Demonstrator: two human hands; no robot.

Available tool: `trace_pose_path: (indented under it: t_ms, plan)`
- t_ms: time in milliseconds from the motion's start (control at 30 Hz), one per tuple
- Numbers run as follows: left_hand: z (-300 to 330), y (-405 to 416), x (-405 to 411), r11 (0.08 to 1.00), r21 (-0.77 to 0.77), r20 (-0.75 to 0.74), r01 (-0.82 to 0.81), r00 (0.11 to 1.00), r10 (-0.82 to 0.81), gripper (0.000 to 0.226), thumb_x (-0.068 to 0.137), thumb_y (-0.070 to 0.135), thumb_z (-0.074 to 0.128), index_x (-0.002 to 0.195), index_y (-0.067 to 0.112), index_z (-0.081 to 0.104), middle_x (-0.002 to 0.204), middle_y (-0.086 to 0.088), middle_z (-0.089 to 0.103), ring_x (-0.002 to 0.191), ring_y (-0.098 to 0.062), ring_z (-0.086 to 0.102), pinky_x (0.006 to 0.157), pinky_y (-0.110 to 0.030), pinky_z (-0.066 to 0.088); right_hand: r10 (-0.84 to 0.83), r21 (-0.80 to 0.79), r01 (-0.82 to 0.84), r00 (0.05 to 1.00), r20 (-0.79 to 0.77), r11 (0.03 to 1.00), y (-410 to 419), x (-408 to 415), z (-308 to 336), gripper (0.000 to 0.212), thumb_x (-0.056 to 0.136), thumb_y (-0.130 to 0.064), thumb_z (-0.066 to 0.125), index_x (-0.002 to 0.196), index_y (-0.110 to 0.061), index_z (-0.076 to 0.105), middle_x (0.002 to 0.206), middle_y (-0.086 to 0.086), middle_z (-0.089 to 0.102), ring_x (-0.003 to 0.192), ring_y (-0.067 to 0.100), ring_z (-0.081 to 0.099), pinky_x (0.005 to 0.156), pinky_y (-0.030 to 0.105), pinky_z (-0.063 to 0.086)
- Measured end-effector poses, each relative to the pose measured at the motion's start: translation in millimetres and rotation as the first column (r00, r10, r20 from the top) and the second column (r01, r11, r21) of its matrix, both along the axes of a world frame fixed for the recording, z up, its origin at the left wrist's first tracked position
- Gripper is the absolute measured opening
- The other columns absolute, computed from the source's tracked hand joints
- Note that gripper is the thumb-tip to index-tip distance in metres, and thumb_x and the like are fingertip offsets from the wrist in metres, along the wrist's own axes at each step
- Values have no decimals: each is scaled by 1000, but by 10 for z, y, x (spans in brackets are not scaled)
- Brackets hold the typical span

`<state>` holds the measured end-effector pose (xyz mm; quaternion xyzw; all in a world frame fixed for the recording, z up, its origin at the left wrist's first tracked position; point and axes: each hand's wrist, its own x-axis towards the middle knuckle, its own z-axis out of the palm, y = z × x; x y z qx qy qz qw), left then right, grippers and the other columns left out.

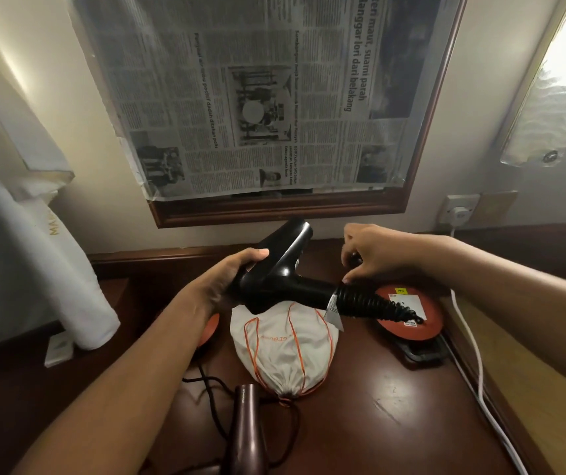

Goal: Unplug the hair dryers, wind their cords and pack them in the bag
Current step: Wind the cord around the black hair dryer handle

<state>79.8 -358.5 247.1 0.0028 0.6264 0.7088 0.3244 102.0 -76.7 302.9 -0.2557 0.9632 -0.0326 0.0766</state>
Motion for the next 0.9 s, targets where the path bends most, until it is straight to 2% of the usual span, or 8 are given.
trace_pose_path:
  t_ms: [100,200,267,433,600,733,800,900]
  plan:
    - [-100,85,8,1000,-11,-10,-7,1000,7,49,80,41,62,115,6,61,98,-13,67,85,-24,65,73,-32,51,19,19,-18,999,-32,1000,-30,27,-10,28,81,-44,70,84,-23,52,98,-8,39,80,9,46,67,22,43]
    - [-207,143,-13,999,-26,-45,-35,998,33,78,66,47,77,128,5,56,121,-24,61,108,-36,61,94,-42,50,2,116,3,999,-46,993,-85,59,-47,32,86,-41,66,88,-21,41,90,-7,46,77,13,49,59,22,35]
    - [-269,195,-23,996,-48,-97,-75,993,70,84,59,49,80,128,7,56,126,-23,59,110,-38,60,90,-45,52,-12,209,33,995,-101,977,-134,68,-63,34,87,-41,64,98,-18,42,93,1,56,83,22,57,63,29,39]
    - [-407,384,54,979,-46,-194,-200,963,188,58,65,39,75,115,14,61,112,-18,64,97,-33,65,85,-43,54,-93,240,127,985,-147,962,-244,101,-159,32,89,-31,61,111,-11,48,97,7,59,84,25,58,62,33,42]
    - [-634,560,148,939,-62,-273,-339,911,310,51,71,35,77,116,19,58,111,-11,64,99,-30,65,85,-41,55,-365,-20,364,926,-100,931,-259,236,-439,12,89,-25,52,83,-14,51,80,3,53,77,25,57,62,33,43]
    - [-843,732,250,905,-90,-278,-417,883,379,38,78,26,75,112,19,58,104,-5,66,97,-25,64,87,-39,54,-521,-265,487,851,-72,832,-286,447,-1044,29,94,-38,49,107,-14,58,102,9,56,94,27,55,77,36,47]
    - [-960,806,304,901,-82,-228,-426,888,399,57,67,38,78,116,18,59,106,-7,67,99,-26,65,90,-43,54,-589,-432,522,808,-25,735,-305,566,-1327,34,97,-39,46,118,-15,59,108,10,52,99,29,52,84,36,44]
    - [-1180,921,409,899,-106,-205,-424,894,398,58,66,38,78,117,18,61,109,-7,68,98,-24,66,90,-42,54,-718,-643,608,684,127,466,-307,707,-1638,28,98,-31,46,108,-15,67,102,6,47,101,28,49,86,31,37]
